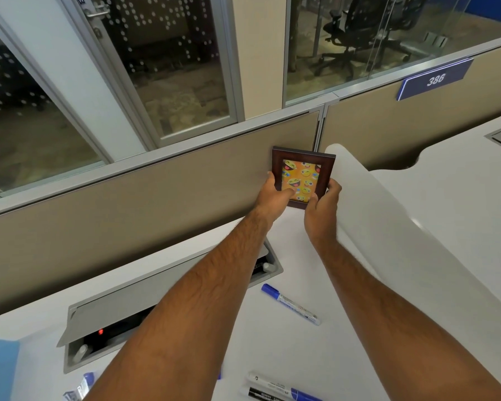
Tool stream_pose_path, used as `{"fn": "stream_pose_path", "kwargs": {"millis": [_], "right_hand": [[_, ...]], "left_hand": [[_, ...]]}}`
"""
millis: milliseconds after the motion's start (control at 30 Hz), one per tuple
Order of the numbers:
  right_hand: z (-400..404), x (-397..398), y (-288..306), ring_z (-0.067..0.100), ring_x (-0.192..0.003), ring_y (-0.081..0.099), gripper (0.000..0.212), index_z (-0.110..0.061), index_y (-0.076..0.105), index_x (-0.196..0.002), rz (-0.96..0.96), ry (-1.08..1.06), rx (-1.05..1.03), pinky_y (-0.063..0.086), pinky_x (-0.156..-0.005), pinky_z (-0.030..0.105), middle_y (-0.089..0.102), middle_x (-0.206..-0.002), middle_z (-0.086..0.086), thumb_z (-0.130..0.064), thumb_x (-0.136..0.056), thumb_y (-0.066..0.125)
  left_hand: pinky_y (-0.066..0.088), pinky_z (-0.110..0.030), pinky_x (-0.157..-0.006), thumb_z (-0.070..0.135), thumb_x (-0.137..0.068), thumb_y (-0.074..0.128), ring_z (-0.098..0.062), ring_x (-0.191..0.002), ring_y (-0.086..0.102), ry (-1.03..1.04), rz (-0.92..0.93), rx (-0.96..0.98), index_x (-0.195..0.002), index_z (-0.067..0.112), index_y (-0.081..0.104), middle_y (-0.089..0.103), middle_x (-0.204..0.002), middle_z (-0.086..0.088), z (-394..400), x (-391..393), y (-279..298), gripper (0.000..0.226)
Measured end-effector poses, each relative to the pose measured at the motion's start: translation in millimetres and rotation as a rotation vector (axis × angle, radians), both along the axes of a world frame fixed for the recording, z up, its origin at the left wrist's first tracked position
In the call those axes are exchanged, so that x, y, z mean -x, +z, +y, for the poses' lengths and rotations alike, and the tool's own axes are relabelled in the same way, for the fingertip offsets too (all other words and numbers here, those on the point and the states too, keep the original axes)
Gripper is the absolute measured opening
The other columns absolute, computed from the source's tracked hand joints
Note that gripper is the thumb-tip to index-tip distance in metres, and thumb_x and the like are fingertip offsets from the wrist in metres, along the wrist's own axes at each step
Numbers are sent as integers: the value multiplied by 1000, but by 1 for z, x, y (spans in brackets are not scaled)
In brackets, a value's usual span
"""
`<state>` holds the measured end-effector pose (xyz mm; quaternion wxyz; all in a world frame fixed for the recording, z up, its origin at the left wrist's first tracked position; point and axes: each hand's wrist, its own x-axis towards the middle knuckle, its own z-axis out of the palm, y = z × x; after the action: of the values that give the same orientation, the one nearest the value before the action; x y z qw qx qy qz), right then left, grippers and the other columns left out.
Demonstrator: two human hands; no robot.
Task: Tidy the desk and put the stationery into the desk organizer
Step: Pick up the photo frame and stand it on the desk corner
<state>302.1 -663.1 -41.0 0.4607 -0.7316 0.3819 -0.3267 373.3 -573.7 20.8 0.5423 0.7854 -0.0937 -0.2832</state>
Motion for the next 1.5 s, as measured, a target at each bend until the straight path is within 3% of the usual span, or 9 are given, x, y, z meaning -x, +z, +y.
{"fn": "stream_pose_path", "kwargs": {"millis": [167,400,567,767,1133,1333,1500], "right_hand": [[-1,6,-2,28,-141,45,64,-14,28,-156,137,-15,101,48,-107,46,42,-153,12,-17,-101,61],[1,13,0,25,-138,50,64,-17,26,-154,113,39,110,49,-108,43,44,-153,8,-17,-101,61],[1,16,-1,26,-137,50,70,-14,25,-156,199,-13,193,53,-99,37,37,-151,13,-15,-98,65],[-1,23,-3,28,-135,51,72,-13,22,-158,270,13,247,54,-99,38,37,-151,14,-15,-99,64],[11,47,-5,29,-137,49,60,-9,34,-152,246,7,193,49,-104,39,40,-150,15,-11,-99,62],[37,80,-9,29,-119,59,46,-10,48,-141,339,17,275,51,-98,44,57,-132,13,-29,-101,61],[76,115,-2,29,-121,56,44,-10,51,-139,304,159,287,46,-100,44,57,-133,12,-34,-103,55]], "left_hand": [[39,-47,-116,23,-104,59,-26,-145,43,-26,11,-15,-165,23,9,42,-160,-2,-3,5,3,78],[41,-45,-113,24,-105,57,-24,-142,47,-13,18,-3,-164,21,14,47,-155,-1,-6,11,7,74],[42,-44,-112,22,-105,57,-23,-140,49,-28,15,-15,-165,22,9,47,-155,-1,-4,12,7,76],[41,-44,-114,22,-104,58,-25,-143,45,-30,-4,-31,-165,22,7,43,-158,-1,-3,16,11,79],[32,-44,-120,25,-105,58,-28,-155,25,-20,-130,-107,-165,21,5,21,-170,-4,20,27,17,80],[30,-40,-123,27,-103,59,-23,-154,27,-17,-211,-175,-164,19,12,26,-168,-5,76,38,19,79],[21,-40,-126,27,-102,59,-22,-157,16,-22,-265,-243,-164,17,16,23,-169,-3,133,57,31,75]]}}
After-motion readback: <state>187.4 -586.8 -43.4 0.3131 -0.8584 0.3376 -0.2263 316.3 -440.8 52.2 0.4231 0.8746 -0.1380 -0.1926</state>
